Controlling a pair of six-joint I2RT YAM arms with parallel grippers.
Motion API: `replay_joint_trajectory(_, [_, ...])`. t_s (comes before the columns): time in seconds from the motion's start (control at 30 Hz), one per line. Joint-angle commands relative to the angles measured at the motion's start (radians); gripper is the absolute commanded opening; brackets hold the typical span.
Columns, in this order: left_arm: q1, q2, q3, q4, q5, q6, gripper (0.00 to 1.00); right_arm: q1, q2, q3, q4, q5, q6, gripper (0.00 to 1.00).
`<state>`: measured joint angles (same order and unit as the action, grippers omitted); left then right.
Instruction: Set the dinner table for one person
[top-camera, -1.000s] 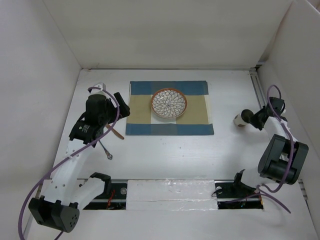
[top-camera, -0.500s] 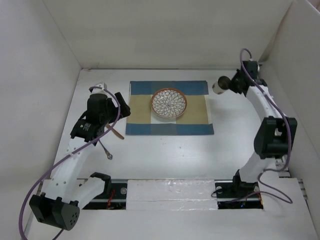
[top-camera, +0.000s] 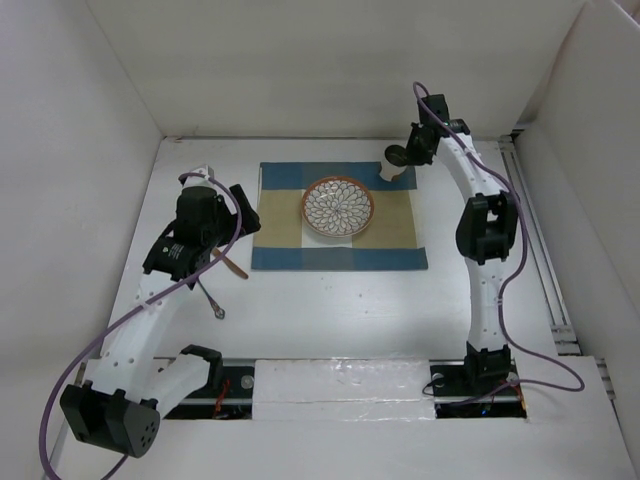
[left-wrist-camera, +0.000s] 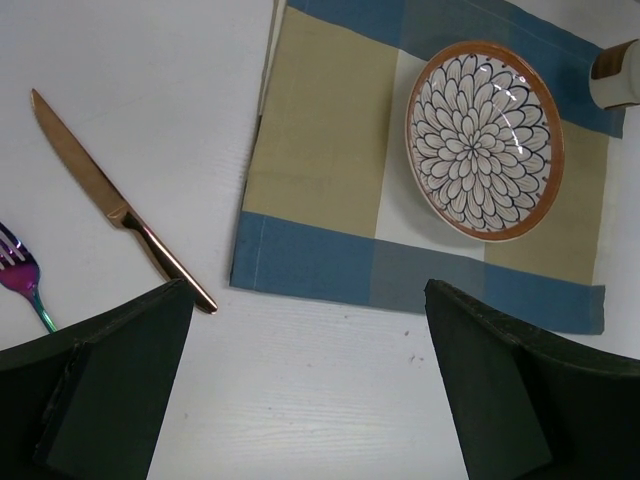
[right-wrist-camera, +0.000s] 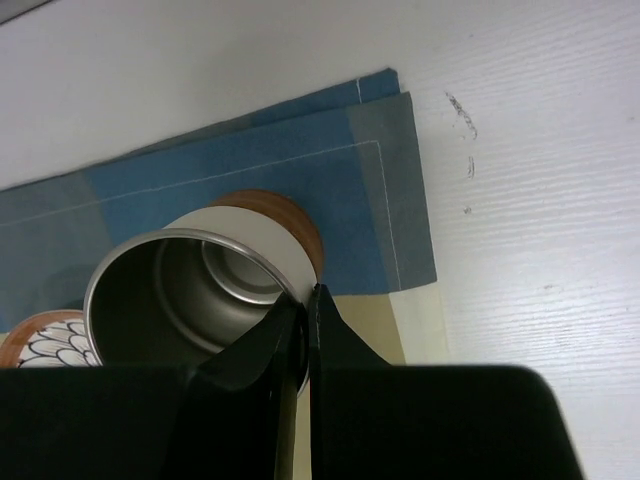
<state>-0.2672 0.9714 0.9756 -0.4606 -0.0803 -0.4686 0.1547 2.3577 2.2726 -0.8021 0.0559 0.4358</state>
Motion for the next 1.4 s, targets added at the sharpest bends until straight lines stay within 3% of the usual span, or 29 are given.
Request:
replay_joint_trajectory(0.0, [-0.001, -0.003, -0.005, 0.023, -0.013, 0.013, 1.0, -0.003, 0.009, 0.131, -0.055, 0.024, -0.017, 0.0])
replay_joint_trajectory(0.53, [-0.001, -0.003, -0.005, 0.023, 0.005, 0.013, 1.0, -0.003, 0.069, 0.076, -0.011, 0.03, -0.026, 0.0])
replay_joint_trajectory(0.67, [-0.001, -0.003, -0.005, 0.023, 0.005, 0.013, 1.0, -0.003, 0.08, 0.076, -0.011, 0.03, -0.026, 0.04])
replay_joint_trajectory(0.8, [-0.001, -0.003, -0.005, 0.023, 0.005, 0.013, 1.0, -0.003, 0.08, 0.076, -0.011, 0.03, -0.026, 0.2])
replay_joint_trajectory(0.83, [-0.001, -0.003, -0.005, 0.023, 0.005, 0.013, 1.0, -0.003, 0.08, 0.076, 0.0, 0.019, -0.026, 0.31])
replay_joint_trajectory(0.93, [-0.001, -0.003, -0.005, 0.023, 0.005, 0.013, 1.0, -0.003, 0.039, 0.05, 0.023, -0.007, -0.026, 0.44])
replay_joint_trajectory(1.07, [-0.001, -0.003, -0.005, 0.023, 0.014, 0.013, 1.0, -0.003, -0.027, 0.05, 0.032, -0.016, -0.026, 0.61])
replay_joint_trajectory(1.13, [-0.001, -0.003, -0.005, 0.023, 0.014, 0.013, 1.0, -0.012, -0.063, 0.05, 0.032, -0.016, -0.026, 0.64])
replay_joint_trajectory(1.17, [-0.001, -0.003, -0.005, 0.023, 0.014, 0.013, 1.0, -0.012, -0.104, 0.05, 0.032, -0.016, -0.026, 0.78])
replay_joint_trajectory(1.2, [-0.001, -0.003, -0.005, 0.023, 0.005, 0.013, 1.0, -0.012, -0.126, 0.05, 0.032, -0.016, -0.026, 0.8])
replay_joint_trajectory(1.23, [-0.001, -0.003, -0.005, 0.023, 0.005, 0.013, 1.0, -0.012, -0.149, 0.05, 0.032, -0.007, -0.026, 0.93])
replay_joint_trajectory(1.27, [-0.001, -0.003, -0.005, 0.023, -0.004, 0.013, 1.0, -0.024, -0.196, 0.026, 0.032, -0.007, -0.026, 0.98])
replay_joint_trajectory(1.37, [-0.001, -0.003, -0.005, 0.023, -0.015, 0.004, 1.0, -0.024, -0.286, -0.04, 0.032, 0.036, -0.026, 1.0])
